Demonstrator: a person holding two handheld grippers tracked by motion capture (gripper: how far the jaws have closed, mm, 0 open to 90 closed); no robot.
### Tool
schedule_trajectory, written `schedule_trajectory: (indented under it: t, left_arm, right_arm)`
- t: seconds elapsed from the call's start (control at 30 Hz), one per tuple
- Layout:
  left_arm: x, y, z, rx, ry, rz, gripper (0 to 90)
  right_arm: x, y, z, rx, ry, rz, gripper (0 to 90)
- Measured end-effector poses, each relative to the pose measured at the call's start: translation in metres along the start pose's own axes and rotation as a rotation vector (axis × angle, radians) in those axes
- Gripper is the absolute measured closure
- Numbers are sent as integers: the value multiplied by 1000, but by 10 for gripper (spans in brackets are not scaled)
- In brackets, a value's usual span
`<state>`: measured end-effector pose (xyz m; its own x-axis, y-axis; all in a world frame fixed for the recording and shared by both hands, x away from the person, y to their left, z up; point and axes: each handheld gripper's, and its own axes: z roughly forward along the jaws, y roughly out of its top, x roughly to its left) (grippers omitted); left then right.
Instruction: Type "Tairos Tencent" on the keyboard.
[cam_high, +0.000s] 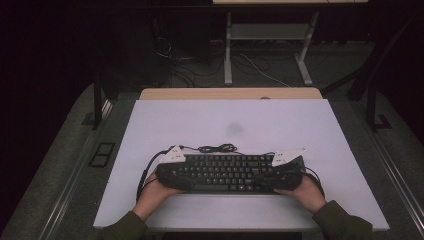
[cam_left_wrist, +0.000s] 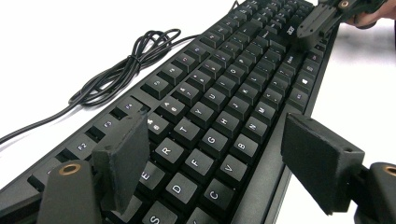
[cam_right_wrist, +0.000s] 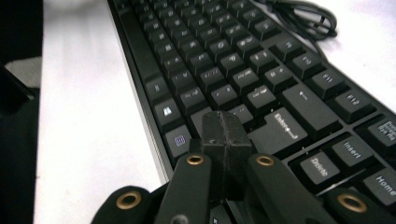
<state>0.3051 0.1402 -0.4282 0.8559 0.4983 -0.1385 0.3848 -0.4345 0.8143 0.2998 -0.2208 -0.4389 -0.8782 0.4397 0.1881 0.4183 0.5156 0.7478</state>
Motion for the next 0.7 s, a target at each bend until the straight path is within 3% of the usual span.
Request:
schedule_trajectory:
  t: [0.37,0.7]
  left_arm:
    - [3,7,4,-10,2,2,269]
    - [8,14,14,9,0,12,564]
  right_arm:
    - [0,-1,4,19,2,1,893]
    - [0,-1,4,17,1,4,893]
